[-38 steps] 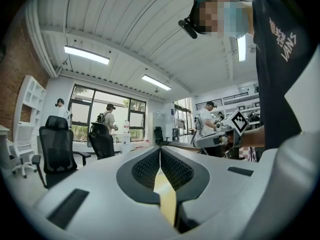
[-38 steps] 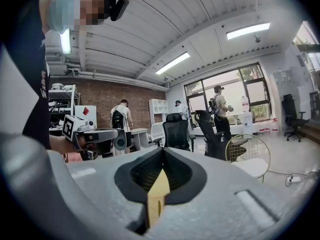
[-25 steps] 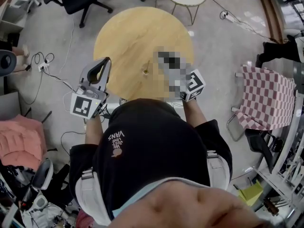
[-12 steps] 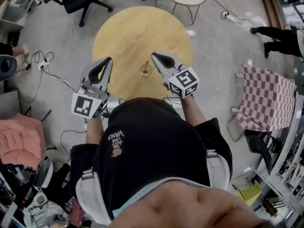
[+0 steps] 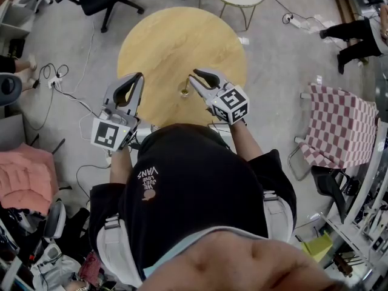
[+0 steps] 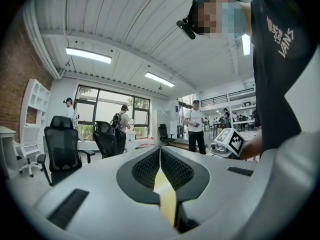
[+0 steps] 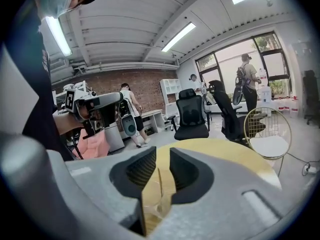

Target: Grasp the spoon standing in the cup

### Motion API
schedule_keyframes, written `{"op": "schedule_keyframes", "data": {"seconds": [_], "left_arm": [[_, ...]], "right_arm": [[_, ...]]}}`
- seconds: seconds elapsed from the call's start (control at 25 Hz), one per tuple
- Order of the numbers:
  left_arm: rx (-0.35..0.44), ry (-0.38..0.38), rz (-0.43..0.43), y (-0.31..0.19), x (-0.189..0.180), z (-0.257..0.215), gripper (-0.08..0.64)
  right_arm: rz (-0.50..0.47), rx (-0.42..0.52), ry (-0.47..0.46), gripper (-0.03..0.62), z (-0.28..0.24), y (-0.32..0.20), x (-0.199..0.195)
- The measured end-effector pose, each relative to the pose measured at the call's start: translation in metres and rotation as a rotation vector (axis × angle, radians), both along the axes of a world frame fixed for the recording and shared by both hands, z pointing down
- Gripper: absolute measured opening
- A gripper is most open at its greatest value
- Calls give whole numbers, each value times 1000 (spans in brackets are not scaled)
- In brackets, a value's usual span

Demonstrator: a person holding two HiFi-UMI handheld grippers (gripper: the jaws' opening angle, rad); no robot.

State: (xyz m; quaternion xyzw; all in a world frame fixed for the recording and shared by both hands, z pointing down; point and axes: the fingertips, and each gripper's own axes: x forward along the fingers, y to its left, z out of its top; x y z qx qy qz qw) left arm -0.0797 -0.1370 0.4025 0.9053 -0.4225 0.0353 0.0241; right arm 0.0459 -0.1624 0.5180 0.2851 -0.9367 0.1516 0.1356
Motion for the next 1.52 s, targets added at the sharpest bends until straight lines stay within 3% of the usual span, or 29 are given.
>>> {"op": "schedule_keyframes", "data": {"seconds": [0.56, 1.08, 1.16, 1.52], "left_arm": [[-12, 6, -4, -2, -11, 3, 0], [-9, 1, 5, 0, -9, 3, 0], [-10, 1, 4, 1, -9, 3, 0], [-7, 6, -3, 5, -8, 3, -1]], "right_arm": [[-92, -35, 116, 83, 35, 13, -18], [-109, -30, 154, 69, 48, 18, -22], [-101, -25, 157, 25, 50, 18, -22], [-88, -17, 166, 8, 48, 18, -17]]}}
